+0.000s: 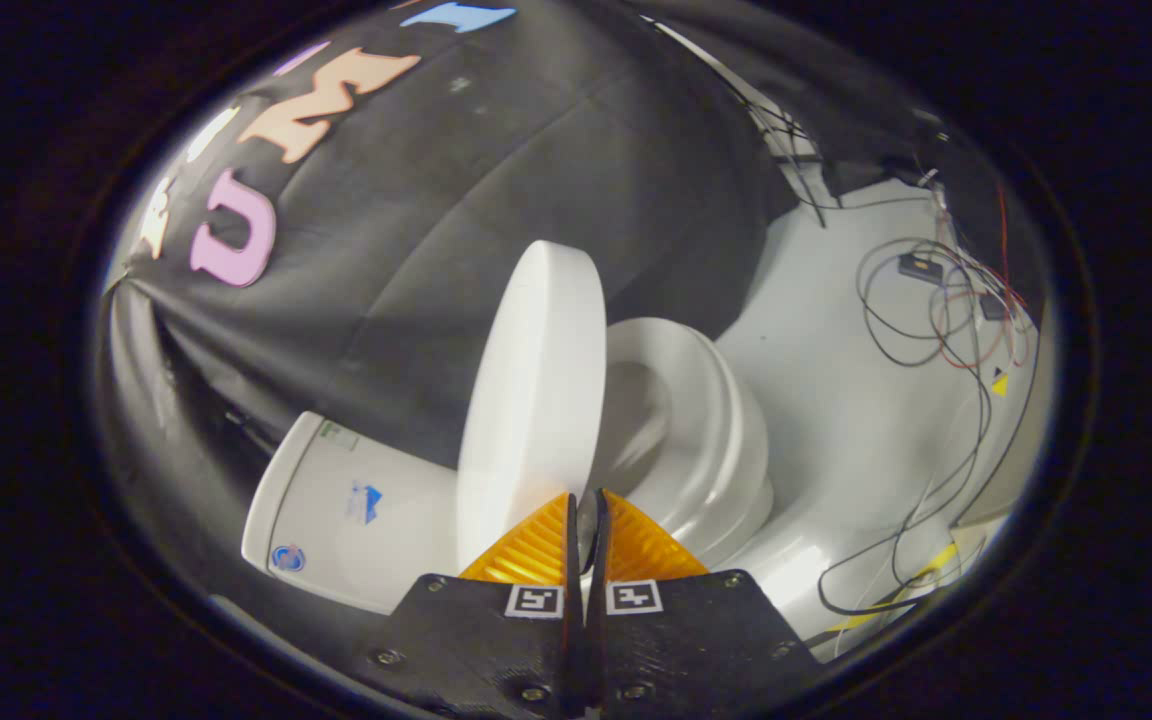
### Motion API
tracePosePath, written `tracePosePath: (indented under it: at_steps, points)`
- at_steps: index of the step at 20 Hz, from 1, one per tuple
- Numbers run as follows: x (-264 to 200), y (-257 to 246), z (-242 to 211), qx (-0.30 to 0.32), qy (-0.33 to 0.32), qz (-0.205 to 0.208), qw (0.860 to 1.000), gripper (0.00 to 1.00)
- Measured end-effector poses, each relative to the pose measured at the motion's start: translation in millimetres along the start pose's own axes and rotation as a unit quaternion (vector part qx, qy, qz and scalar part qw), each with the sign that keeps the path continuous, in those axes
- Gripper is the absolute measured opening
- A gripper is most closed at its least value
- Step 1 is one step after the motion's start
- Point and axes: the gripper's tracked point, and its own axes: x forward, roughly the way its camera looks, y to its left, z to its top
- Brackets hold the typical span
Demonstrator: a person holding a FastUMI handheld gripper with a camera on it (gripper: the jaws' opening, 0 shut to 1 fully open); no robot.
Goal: Open the toilet lid.
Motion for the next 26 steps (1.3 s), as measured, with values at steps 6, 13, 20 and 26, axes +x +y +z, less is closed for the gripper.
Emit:
tracePosePath:
  at_steps: [6, 13, 20, 26]
  points:
    - [-15.3, 37.2, 8.1, -0.076, -0.019, 0.033, 0.996, 0.01]
    - [-20.5, 72.7, 11.7, -0.099, -0.037, 0.063, 0.992, 0.01]
    - [-23.2, 99.5, 12.8, -0.144, -0.053, 0.071, 0.986, 0.01]
    - [-19.9, 99.8, 13.2, -0.195, -0.067, 0.080, 0.975, 0.01]
